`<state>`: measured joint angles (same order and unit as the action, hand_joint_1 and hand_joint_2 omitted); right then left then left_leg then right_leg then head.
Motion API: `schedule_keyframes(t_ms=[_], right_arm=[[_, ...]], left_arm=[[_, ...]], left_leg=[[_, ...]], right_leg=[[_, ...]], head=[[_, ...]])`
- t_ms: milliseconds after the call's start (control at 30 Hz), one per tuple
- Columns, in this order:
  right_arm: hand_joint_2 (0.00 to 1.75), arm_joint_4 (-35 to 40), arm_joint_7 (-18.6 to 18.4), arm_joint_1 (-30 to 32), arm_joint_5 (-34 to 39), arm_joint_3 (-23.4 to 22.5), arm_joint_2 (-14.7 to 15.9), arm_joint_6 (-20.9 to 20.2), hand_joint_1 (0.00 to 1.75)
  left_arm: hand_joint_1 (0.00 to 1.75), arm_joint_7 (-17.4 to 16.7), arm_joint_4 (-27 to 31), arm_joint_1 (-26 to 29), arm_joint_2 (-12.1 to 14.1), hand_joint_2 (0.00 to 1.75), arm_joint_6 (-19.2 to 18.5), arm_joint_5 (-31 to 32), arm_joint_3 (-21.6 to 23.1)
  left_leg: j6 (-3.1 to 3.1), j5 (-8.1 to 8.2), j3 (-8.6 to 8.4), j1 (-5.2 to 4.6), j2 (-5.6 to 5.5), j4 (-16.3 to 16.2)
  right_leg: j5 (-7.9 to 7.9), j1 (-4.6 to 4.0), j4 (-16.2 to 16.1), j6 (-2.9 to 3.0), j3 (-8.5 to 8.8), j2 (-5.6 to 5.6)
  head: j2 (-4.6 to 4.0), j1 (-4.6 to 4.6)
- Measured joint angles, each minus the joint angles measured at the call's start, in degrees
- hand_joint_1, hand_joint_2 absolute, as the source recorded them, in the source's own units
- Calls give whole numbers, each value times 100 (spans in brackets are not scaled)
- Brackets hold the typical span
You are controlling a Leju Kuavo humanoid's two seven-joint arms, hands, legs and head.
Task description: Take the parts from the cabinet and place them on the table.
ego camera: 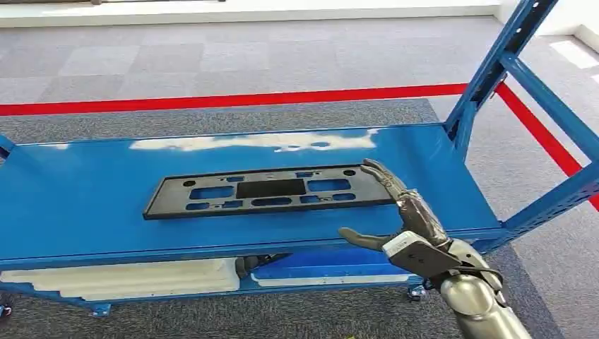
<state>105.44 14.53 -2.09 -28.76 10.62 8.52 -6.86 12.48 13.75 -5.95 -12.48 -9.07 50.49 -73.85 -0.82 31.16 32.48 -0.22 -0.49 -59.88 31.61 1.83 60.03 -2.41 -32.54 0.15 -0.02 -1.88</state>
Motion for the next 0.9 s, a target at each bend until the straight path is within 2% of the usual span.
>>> schedule_keyframes(t_ms=[900], right_arm=[[175, 0, 2, 0, 0, 0, 0, 0, 0]], left_arm=[[0, 0, 0, 0, 0, 0, 0, 0, 0]], left_leg=[[0, 0, 0, 0, 0, 0]], right_leg=[[0, 0, 0, 0, 0, 0]], head=[[0, 0]])
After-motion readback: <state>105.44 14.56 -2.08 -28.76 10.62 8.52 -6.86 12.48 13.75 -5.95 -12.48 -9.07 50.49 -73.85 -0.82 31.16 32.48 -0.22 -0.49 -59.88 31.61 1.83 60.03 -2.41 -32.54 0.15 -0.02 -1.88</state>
